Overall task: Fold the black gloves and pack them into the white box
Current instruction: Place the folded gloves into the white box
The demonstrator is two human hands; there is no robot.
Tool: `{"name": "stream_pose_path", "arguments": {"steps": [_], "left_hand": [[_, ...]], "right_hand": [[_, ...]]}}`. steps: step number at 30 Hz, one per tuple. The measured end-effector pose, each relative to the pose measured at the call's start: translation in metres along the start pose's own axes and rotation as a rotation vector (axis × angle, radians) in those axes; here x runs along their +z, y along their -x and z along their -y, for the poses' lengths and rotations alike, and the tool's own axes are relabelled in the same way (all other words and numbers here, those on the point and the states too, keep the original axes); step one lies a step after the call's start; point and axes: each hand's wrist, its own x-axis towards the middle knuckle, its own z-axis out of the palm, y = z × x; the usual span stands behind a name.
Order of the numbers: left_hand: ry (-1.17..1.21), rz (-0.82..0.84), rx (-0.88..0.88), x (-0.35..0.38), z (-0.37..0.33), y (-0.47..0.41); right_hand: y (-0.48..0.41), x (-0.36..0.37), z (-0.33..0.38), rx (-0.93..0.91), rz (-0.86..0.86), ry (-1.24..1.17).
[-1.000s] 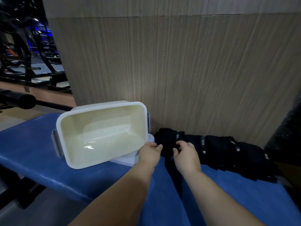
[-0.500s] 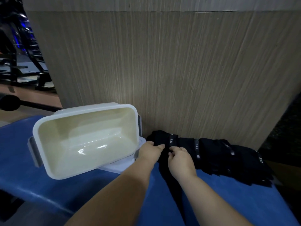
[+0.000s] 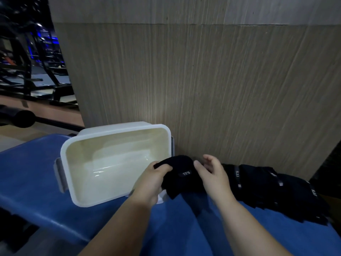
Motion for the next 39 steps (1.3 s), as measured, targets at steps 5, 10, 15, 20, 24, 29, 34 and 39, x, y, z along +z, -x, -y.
{"name": "stream_pose_path", "arguments": {"steps": [5,10,15,20,24,29,34,39], "left_hand": [[0.014,-0.03,-0.016,-0.044,-0.004,0.003],[0.006,-0.092,0.0,-0.079,-0.008,0.002],[-0.03,-0.149,-0.007,-0.105,-0.01,-0.008],[-0.24,-0.155,0.039,-0.118,-0.009,-0.02],[-0.636,-0.363,0.143,-0.121,-0.006,-0.025],[-0.904,-0.491,0.285,-0.124,0.002,-0.03],[-0.996,-0.388,0.454,-0.125,0.006,-0.029],[-1.103,-0.14,0.439,-0.127,-0.007,-0.021]], "right_hand": [[0.012,0.046,0.011,0.334,0.304,-0.457],[0.018,0.09,0.02,0.458,0.399,-0.549],[0.013,0.124,0.024,0.473,0.375,-0.531],[0.0,0.142,0.02,0.409,0.301,-0.312],[-0.012,0.153,0.016,0.281,0.229,0.044],[-0.023,0.169,0.017,0.221,0.166,0.148],[-0.026,0.179,0.012,0.131,0.129,0.366],[-0.019,0.167,0.02,-0.036,0.266,0.568]]}}
